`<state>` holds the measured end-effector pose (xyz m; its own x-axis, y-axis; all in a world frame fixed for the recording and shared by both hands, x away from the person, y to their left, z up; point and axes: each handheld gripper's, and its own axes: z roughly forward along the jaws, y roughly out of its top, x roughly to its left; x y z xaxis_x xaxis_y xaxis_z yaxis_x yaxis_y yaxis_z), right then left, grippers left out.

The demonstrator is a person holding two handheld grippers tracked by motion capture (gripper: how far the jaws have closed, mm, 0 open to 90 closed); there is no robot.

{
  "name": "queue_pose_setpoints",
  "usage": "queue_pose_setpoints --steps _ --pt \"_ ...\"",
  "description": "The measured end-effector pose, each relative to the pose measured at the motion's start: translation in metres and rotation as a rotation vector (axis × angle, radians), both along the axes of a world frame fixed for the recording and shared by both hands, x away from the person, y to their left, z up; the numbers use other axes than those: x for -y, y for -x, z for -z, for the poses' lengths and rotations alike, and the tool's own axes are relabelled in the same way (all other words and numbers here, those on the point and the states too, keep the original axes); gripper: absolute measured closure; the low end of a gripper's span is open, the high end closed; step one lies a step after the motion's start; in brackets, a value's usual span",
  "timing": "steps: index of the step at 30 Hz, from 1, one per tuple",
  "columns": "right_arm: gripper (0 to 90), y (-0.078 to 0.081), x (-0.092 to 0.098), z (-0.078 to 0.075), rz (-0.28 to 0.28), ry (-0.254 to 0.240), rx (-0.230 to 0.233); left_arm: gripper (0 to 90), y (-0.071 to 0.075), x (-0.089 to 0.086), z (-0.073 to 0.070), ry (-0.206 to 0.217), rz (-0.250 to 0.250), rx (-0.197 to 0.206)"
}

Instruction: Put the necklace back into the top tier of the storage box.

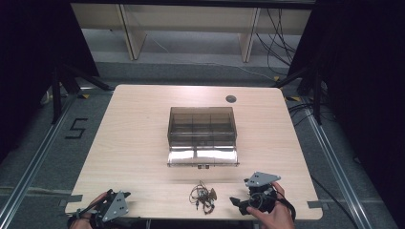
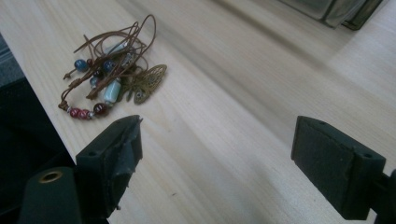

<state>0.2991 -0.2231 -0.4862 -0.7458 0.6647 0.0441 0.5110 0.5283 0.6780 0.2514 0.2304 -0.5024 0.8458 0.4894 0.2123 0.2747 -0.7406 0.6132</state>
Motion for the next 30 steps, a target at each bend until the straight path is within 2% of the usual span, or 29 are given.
queue_pose_setpoints --steps 1,3,4,5,7,8,9,11,17,18,20,23,26,27,30 --pt "17.5 0.0 -0.001 0.001 -0.004 -0.007 0.015 18.4 0.0 0.0 0.0 0.0 -0.001 0.0" --pt "17.7 0.0 -0.001 0.0 -0.005 0.018 0.003 18.4 0.0 0.0 0.0 -0.004 -0.001 0.001" --pt "18.3 0.0 -0.002 0.001 -0.009 0.015 0.024 18.4 0.0 0.0 0.0 -0.004 -0.001 0.0" --pt "19.0 0.0 -0.002 0.0 -0.011 0.013 0.015 18.4 0.0 0.0 0.0 -0.004 -0.001 0.0" --pt "19.5 0.001 -0.003 0.0 -0.019 0.023 0.026 18.4 0.0 0.0 0.0 -0.003 0.0 0.001" --pt "19.5 0.001 -0.003 -0.002 -0.024 0.031 0.001 18.4 0.0 0.0 0.0 -0.002 0.0 0.001" --pt "19.5 0.001 -0.004 -0.001 -0.02 0.021 0.018 18.4 0.0 0.0 0.0 -0.003 0.002 0.0" --pt "19.5 0.001 -0.004 -0.003 -0.035 0.042 0.005 18.4 0.0 0.0 0.0 -0.002 -0.001 0.001" --pt "20.0 0.002 -0.007 -0.003 -0.044 0.048 0.02 18.4 0.0 0.0 0.0 -0.004 -0.001 0.001" --pt "20.3 0.002 -0.007 -0.004 -0.052 0.065 0.011 18.4 0.0 0.0 0.0 -0.004 0.001 0.0" --pt "20.3 0.002 -0.008 -0.004 -0.066 0.062 0.014 18.4 0.0 0.0 0.0 -0.007 0.003 -0.002" --pt "20.3 0.003 -0.011 -0.004 -0.048 0.054 0.011 18.4 0.0 0.0 0.0 -0.004 0.0 0.0" --pt "20.3 0.003 -0.012 -0.006 -0.068 0.069 0.014 18.4 0.0 0.0 0.0 -0.004 -0.001 0.001" --pt "20.2 0.003 -0.014 -0.005 -0.065 0.061 0.026 18.4 0.0 0.0 0.0 -0.004 -0.001 0.001" --pt "20.0 0.003 -0.016 -0.005 -0.069 0.068 0.014 18.4 0.0 0.0 0.0 -0.006 0.0 0.0"
